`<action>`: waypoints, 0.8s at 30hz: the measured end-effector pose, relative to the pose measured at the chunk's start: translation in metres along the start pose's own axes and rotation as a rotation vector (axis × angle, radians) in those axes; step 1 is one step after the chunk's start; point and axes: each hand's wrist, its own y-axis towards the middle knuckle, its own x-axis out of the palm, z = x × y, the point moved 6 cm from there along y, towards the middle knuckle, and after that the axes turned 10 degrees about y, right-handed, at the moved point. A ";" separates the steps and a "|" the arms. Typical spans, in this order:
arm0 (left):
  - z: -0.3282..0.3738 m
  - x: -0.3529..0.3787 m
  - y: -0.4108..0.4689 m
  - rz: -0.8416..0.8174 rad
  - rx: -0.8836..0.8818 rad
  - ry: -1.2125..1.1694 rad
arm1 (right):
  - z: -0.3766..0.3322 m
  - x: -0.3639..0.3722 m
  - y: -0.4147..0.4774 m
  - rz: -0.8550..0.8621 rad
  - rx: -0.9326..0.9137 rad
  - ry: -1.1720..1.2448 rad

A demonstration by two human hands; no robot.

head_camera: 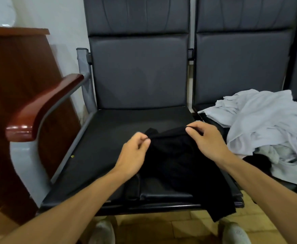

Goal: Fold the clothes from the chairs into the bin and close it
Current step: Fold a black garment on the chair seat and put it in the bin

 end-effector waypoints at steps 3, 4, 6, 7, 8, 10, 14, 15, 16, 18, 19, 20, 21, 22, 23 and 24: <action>0.027 -0.032 -0.009 0.212 0.087 -0.059 | -0.009 -0.007 0.000 0.158 -0.109 -0.127; 0.036 -0.038 -0.014 0.242 0.118 -0.069 | -0.017 -0.008 -0.001 0.211 -0.168 -0.165; 0.047 -0.045 -0.022 0.272 0.149 -0.080 | -0.037 -0.007 -0.005 0.269 -0.236 -0.174; 0.049 -0.046 -0.025 0.272 0.144 -0.079 | -0.043 -0.003 -0.008 0.257 -0.241 -0.182; 0.047 -0.047 -0.026 0.261 0.125 -0.078 | -0.047 0.001 -0.011 0.227 -0.228 -0.212; 0.037 -0.046 -0.026 0.219 0.061 -0.058 | -0.047 0.011 -0.019 0.149 -0.179 -0.346; 0.009 -0.047 -0.025 0.172 -0.136 -0.014 | -0.030 0.021 -0.029 -0.068 -0.076 -0.341; 0.001 -0.048 -0.025 0.184 -0.205 -0.028 | -0.025 0.026 -0.031 -0.170 -0.058 -0.290; -0.009 -0.050 -0.024 0.210 -0.281 -0.053 | -0.023 0.032 -0.035 -0.281 -0.058 -0.276; -0.032 -0.052 -0.021 0.259 -0.469 -0.157 | -0.020 0.044 -0.047 -0.495 -0.102 -0.342; -0.043 -0.051 -0.020 0.266 -0.563 -0.253 | -0.018 0.050 -0.053 -0.593 -0.123 -0.386; -0.052 -0.050 -0.019 0.271 -0.641 -0.372 | -0.014 0.057 -0.059 -0.678 -0.134 -0.435; -0.058 -0.049 -0.019 0.285 -0.703 -0.491 | -0.010 0.063 -0.063 -0.745 -0.144 -0.500; -0.062 -0.050 -0.022 0.314 -0.754 -0.579 | -0.004 0.067 -0.064 -0.800 -0.133 -0.574; -0.066 -0.052 -0.023 0.361 -0.785 -0.622 | 0.002 0.069 -0.063 -0.826 -0.110 -0.640; -0.067 -0.054 -0.024 0.401 -0.793 -0.634 | 0.005 0.069 -0.058 -0.811 -0.093 -0.654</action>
